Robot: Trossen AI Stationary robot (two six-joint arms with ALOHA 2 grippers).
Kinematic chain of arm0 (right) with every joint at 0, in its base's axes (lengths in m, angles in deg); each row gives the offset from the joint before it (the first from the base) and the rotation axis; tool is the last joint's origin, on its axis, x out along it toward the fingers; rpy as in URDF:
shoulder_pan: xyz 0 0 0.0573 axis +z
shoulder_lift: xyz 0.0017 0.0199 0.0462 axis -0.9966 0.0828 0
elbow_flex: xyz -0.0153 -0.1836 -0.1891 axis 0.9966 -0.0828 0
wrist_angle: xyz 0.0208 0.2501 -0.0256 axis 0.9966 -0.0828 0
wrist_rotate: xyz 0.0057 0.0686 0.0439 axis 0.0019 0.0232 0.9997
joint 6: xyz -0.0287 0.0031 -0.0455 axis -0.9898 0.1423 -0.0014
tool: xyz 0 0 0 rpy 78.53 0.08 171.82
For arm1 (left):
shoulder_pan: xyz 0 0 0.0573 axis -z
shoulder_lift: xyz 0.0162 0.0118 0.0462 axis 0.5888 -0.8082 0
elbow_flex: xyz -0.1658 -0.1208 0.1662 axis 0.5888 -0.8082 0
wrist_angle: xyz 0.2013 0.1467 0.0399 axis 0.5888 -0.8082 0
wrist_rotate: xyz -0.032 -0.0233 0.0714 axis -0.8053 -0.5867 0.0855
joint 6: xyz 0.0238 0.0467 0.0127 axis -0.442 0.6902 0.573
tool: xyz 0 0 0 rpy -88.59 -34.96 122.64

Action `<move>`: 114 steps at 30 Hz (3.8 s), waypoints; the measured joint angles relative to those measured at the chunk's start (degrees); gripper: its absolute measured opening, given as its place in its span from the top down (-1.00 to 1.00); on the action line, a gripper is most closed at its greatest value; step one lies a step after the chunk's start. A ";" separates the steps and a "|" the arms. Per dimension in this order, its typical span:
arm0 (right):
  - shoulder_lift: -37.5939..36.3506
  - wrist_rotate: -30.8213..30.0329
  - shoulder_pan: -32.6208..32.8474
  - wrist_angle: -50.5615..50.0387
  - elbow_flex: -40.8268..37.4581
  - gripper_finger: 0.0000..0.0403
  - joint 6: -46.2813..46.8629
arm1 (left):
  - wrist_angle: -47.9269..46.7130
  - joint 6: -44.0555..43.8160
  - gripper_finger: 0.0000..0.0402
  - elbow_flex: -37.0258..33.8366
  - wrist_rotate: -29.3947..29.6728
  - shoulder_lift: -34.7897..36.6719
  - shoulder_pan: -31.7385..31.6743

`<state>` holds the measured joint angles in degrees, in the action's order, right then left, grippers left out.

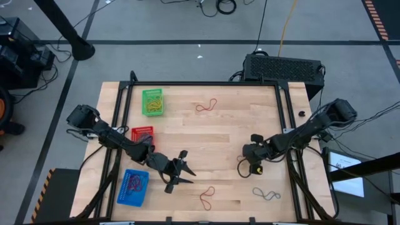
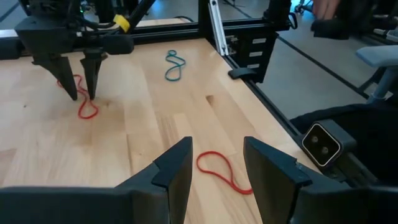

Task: Sort rubber bands into baskets
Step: Put the blue rubber band into the red bin

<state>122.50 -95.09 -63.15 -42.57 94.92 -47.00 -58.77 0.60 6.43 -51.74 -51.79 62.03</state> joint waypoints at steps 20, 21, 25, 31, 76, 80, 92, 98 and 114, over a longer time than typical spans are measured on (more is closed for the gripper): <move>-6.74 -0.08 -0.38 -3.41 2.32 0.41 0.78 | 0.03 0.08 0.25 0.02 0.00 0.00 -0.11; -7.35 -0.09 -0.38 -3.80 3.11 0.41 1.04 | 0.03 0.10 0.25 0.02 0.02 0.00 -0.11; -8.82 1.63 -0.04 -2.83 6.09 0.41 4.97 | 0.02 0.23 0.25 0.02 0.02 0.00 -0.11; -7.75 11.40 5.32 3.06 7.22 0.41 13.43 | -0.03 0.25 0.25 0.02 0.07 0.00 -0.11; 9.14 19.63 30.52 -8.27 19.63 0.41 55.80 | 0.87 3.01 0.25 0.02 0.59 0.00 -0.11; 10.32 19.71 30.86 -8.61 19.63 0.41 55.93 | 0.86 2.98 0.25 0.02 0.59 0.00 -0.11; 15.34 15.65 31.64 -8.28 19.65 0.41 53.04 | -0.71 2.98 0.25 0.02 0.59 0.00 -0.11; 19.13 15.96 31.43 -7.19 19.91 0.41 53.65 | -1.06 2.98 0.25 0.02 0.57 0.00 -0.11; 20.75 16.05 26.68 -10.25 22.66 0.96 54.97 | -1.13 3.01 0.25 0.02 0.57 0.01 -0.11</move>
<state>143.25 -79.04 -36.47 -52.81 117.57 7.98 -59.90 3.61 6.45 -51.17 -51.79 61.92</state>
